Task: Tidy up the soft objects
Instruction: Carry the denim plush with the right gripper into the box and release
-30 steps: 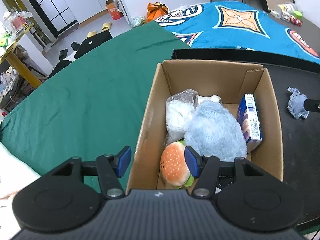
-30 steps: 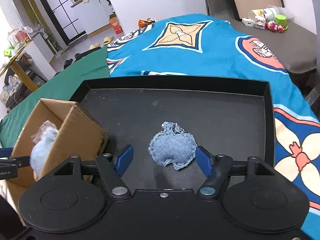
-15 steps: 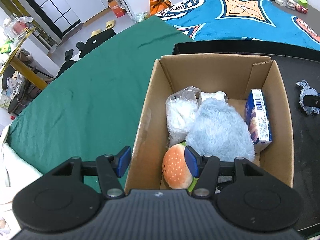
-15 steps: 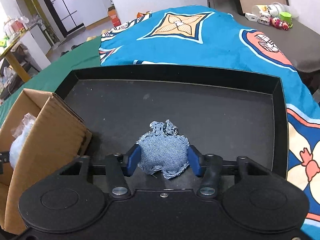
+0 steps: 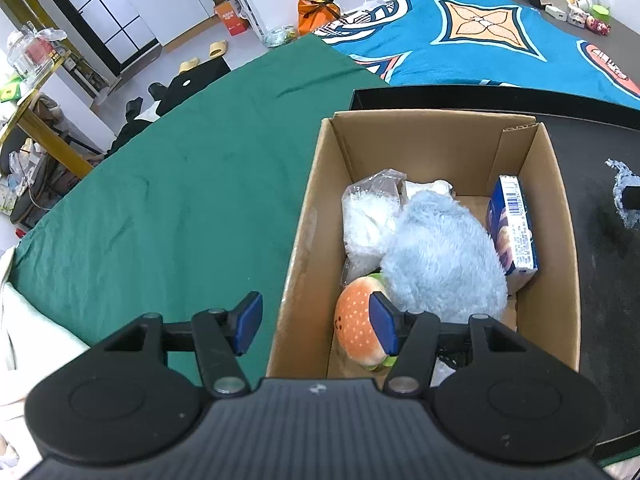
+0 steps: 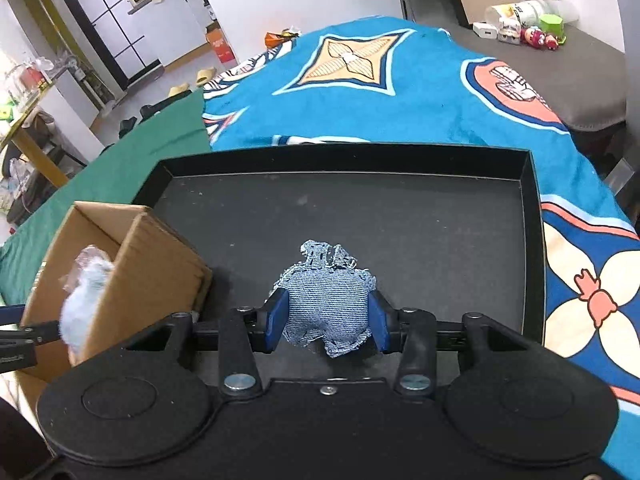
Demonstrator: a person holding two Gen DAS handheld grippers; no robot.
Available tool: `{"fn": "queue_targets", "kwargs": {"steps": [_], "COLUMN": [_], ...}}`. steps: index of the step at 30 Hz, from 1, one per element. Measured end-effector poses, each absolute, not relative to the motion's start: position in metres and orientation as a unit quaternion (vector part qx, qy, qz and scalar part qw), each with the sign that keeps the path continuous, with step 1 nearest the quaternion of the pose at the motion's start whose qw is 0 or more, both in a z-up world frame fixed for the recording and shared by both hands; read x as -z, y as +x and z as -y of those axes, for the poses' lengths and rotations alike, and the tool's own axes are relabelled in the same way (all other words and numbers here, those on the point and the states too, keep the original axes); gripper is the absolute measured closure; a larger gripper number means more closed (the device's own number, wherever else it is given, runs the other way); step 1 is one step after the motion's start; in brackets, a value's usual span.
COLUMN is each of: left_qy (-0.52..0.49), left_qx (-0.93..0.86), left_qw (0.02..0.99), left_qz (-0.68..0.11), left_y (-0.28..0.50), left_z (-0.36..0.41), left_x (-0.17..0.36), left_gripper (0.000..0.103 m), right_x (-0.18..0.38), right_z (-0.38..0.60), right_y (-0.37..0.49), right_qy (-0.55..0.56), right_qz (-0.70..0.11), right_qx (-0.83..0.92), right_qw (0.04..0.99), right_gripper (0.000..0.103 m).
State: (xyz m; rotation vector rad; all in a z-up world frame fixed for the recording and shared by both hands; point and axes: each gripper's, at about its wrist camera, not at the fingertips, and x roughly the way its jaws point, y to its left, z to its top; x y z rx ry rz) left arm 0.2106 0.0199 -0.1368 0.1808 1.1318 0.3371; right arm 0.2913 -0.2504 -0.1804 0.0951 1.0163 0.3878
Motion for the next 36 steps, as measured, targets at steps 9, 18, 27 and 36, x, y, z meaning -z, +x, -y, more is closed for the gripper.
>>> {"fn": "queue_targets", "kwargs": {"steps": [9, 18, 27, 36], "left_qy": [0.069, 0.047, 0.020, -0.014], "left_qx": [-0.151, -0.127, -0.098, -0.088], "left_qw": [0.836, 0.843, 0.848, 0.838], "left_qz": [-0.523, -0.520, -0.521, -0.539], "left_y": [0.195, 0.181, 0.174, 0.175], "left_z": [-0.034, -0.049, -0.059, -0.073], "left_x": [0.126, 0.118, 0.120, 0.131], "left_gripper": [0.046, 0.049, 0.052, 0.080], "right_x": [0.144, 0.112, 0.082, 0.075], "right_z": [0.235, 0.208, 0.167, 0.130], "right_y": [0.274, 0.251, 0.229, 0.208], "right_qy": [0.063, 0.049, 0.013, -0.032], "right_qz": [-0.465, -0.447, -0.431, -0.438], "right_qx": [-0.201, -0.229, -0.249, -0.263], "right_qw": [0.860, 0.864, 0.867, 0.859], "right_gripper": [0.061, 0.061, 0.061, 0.060]}}
